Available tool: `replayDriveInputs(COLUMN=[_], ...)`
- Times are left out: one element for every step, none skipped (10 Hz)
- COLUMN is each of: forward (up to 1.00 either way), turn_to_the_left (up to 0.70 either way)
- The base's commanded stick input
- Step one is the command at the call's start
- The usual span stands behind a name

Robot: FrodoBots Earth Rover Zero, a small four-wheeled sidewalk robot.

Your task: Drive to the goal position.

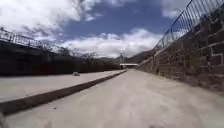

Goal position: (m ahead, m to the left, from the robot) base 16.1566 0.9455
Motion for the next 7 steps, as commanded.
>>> replayDriveInputs(forward=[1.00, 1.00, 1.00, 1.00, 1.00, 1.00, 1.00], turn_to_the_left=[-0.27, -0.27, -0.27, 0.00, 0.00, 0.00, 0.00])
